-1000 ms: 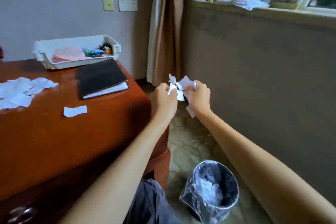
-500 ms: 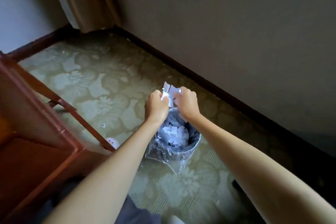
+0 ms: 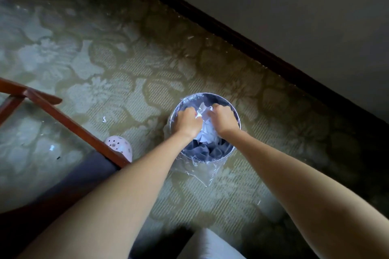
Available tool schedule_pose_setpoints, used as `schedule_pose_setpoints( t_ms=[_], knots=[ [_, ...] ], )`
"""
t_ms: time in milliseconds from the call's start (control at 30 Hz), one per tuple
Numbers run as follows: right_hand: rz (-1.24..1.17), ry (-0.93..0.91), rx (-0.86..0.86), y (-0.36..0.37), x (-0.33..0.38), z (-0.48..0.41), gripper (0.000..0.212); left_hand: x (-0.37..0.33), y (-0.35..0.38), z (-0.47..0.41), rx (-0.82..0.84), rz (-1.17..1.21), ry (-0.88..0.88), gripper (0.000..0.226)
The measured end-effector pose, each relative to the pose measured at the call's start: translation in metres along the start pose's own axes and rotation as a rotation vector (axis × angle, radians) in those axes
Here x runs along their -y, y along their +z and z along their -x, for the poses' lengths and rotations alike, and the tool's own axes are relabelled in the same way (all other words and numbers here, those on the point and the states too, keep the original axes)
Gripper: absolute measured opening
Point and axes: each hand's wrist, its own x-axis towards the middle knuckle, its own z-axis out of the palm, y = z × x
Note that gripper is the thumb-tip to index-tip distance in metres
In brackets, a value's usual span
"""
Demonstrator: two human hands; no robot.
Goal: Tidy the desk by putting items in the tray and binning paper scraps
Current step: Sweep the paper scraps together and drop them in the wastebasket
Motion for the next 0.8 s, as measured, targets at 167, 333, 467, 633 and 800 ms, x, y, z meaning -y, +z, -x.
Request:
schedule_pose_setpoints(
  t_ms=[167,333,467,633,800],
  knots=[
    [0.042,0.016,0.022,0.010,-0.017,-0.026,0.025,-0.001,0.020,-0.028,0.069,-0.047,0.017,0.022],
    [0.174,-0.015,0.047,0.024,-0.019,-0.038,0.022,-0.001,0.037,-0.041,0.075,0.041,-0.039,0.026],
    [0.167,0.022,0.100,0.027,-0.018,-0.045,0.024,0.004,0.039,-0.046,0.103,0.123,-0.045,0.033],
    [0.244,0.030,0.234,0.027,-0.014,-0.039,0.046,0.015,0.033,-0.041,0.170,0.064,0.002,0.044],
    [0.261,0.005,0.297,0.018,-0.010,-0.017,0.052,0.026,0.021,-0.017,0.159,-0.134,-0.002,0.043]
  ],
)
